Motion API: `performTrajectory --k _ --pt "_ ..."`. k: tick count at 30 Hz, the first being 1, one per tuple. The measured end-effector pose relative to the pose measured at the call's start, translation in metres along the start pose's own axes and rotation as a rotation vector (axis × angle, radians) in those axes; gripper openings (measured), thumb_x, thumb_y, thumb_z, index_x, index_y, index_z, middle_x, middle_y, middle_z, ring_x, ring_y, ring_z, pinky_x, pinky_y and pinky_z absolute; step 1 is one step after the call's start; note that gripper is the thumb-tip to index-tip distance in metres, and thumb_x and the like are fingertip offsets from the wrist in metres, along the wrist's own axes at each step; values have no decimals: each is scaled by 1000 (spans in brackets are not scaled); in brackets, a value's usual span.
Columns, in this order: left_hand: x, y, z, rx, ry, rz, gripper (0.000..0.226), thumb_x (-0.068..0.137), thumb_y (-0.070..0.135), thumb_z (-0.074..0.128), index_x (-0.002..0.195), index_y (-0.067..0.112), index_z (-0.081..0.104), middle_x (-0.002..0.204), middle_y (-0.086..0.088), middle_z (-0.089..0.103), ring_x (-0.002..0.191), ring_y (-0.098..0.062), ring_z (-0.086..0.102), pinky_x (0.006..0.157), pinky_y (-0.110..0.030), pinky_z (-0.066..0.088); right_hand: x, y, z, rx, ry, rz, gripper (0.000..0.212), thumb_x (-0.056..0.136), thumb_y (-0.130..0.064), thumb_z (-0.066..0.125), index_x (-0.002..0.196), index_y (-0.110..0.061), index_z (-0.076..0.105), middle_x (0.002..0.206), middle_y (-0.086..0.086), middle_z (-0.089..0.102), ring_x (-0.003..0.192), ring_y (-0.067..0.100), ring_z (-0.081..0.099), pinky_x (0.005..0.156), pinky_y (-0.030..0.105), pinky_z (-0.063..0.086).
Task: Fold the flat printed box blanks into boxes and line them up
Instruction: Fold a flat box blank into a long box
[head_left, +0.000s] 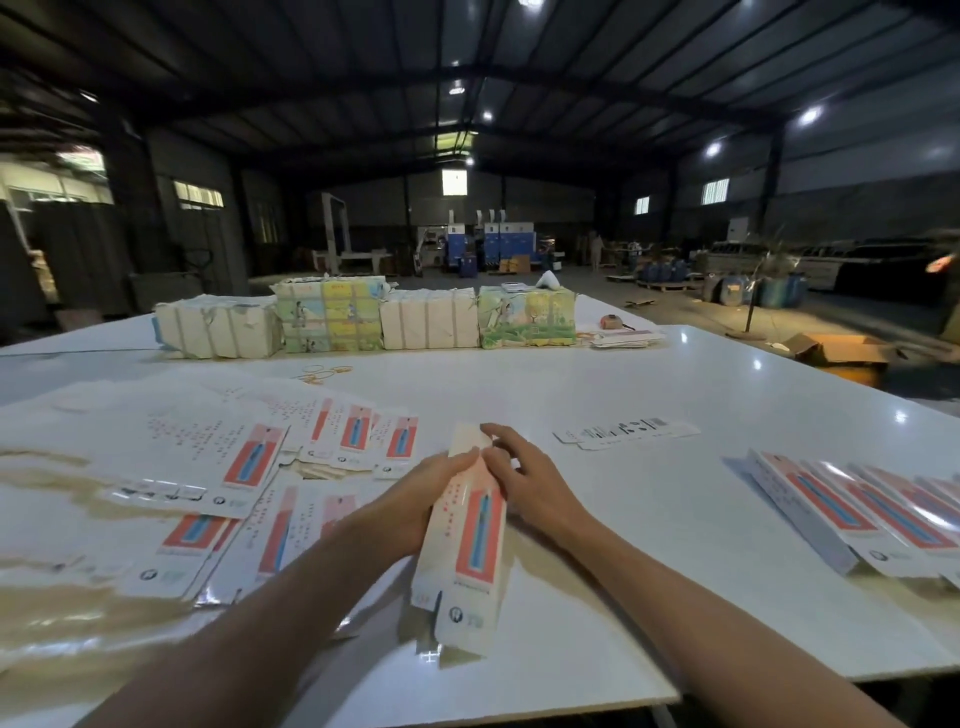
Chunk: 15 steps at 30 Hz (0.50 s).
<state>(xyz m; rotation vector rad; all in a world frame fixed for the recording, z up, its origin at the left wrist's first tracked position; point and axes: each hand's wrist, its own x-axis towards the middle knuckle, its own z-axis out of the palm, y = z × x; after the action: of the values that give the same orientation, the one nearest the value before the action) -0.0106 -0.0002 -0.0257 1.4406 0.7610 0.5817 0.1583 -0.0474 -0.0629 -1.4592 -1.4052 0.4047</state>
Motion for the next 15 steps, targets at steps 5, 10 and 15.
performTrajectory --k 5,10,15 --pt "12 -5 9 -256 -32 -57 55 103 60 53 73 22 81 75 -10 72 64 -25 75 59 -33 62 -6 -2 -10 94 22 23 37 111 -39 51 146 -34 58 126 -2 72 96 12 77 86 31 65" --pt "24 -22 0 -322 119 -14 53 101 65 52 78 22 72 71 -10 69 56 -24 70 56 -32 59 -8 -6 -5 42 -22 -16 25 105 -39 62 126 -27 71 126 -12 62 110 15 71 91 42 63" --pt "27 -27 -11 -228 128 37 42 101 63 54 86 27 70 75 -6 73 61 -20 73 58 -32 59 -5 -8 1 233 -93 116 21 95 -32 74 110 -23 61 126 6 63 99 23 78 76 37 66"
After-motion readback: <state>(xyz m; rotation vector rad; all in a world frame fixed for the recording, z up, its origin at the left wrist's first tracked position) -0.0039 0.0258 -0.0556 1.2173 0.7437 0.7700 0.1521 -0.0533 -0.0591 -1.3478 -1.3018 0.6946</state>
